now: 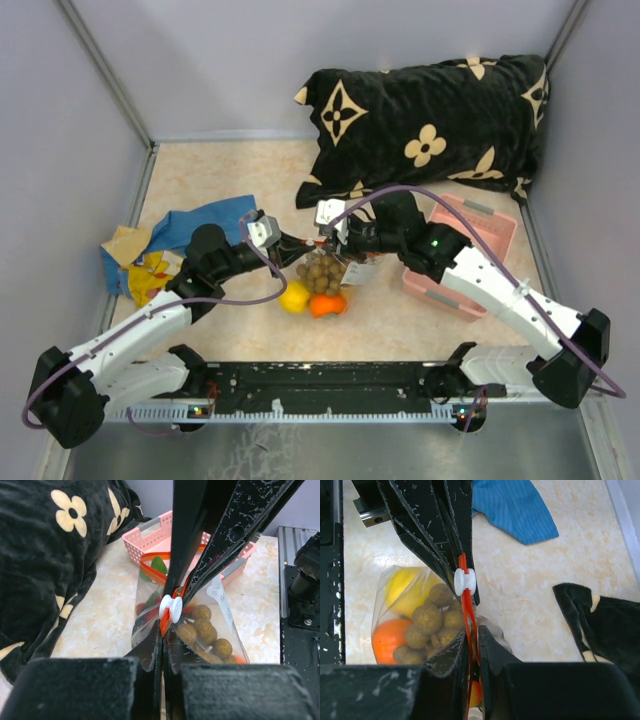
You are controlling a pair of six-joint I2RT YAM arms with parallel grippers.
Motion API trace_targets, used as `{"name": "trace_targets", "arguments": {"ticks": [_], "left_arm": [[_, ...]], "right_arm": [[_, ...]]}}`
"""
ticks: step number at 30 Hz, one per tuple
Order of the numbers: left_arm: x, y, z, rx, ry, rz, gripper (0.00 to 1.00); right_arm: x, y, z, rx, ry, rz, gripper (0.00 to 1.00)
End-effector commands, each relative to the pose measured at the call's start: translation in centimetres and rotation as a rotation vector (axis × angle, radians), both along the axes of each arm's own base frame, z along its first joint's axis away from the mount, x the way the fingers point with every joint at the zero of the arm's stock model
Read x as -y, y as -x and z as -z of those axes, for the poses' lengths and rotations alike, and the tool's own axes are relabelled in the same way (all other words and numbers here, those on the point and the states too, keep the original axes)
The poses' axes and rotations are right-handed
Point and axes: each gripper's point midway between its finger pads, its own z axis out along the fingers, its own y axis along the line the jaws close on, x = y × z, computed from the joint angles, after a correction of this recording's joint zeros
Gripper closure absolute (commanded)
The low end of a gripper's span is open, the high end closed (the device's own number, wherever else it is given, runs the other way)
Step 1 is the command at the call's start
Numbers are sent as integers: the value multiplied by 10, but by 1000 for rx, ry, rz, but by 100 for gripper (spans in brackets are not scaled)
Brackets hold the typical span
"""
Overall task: Place the food in the zip-top bag and seal the zipper
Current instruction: Zip the zipper food storage bag at the center of the board.
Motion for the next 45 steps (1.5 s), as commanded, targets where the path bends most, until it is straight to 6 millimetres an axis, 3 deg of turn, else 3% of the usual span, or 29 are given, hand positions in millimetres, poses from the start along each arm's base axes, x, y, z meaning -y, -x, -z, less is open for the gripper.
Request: {"name": "trace_targets", "arguments": {"ticks": [1, 3, 5, 11, 17, 24, 27, 31, 45], "left_arm": [[3, 9, -32, 139, 30, 68, 100], [3, 12, -36, 169, 14, 86, 100], [3, 14, -41, 198, 2, 102, 100], [3, 20, -49, 244, -16, 139, 100], [4, 20, -47, 247, -34, 149, 100], [5, 20, -47, 249, -35, 152, 100], [4, 20, -47, 250, -35, 149, 100], [3, 20, -47, 251, -34, 138, 100], [-7, 20, -49, 251, 5, 76, 100]], "right_arm": [[-1, 4, -38, 79, -78, -29, 80], [-1, 8, -44, 74, -69, -49, 66], [-3, 10, -50, 73, -68, -67, 57], [-12, 16, -65, 80, -96, -137, 55], [-19, 21, -79, 84, -123, -192, 58], [-25, 21, -71, 61, -113, -218, 67], [-26, 20, -69, 57, -110, -221, 77], [-22, 20, -67, 63, -98, -204, 100], [8, 8, -29, 56, -6, -28, 100]]}}
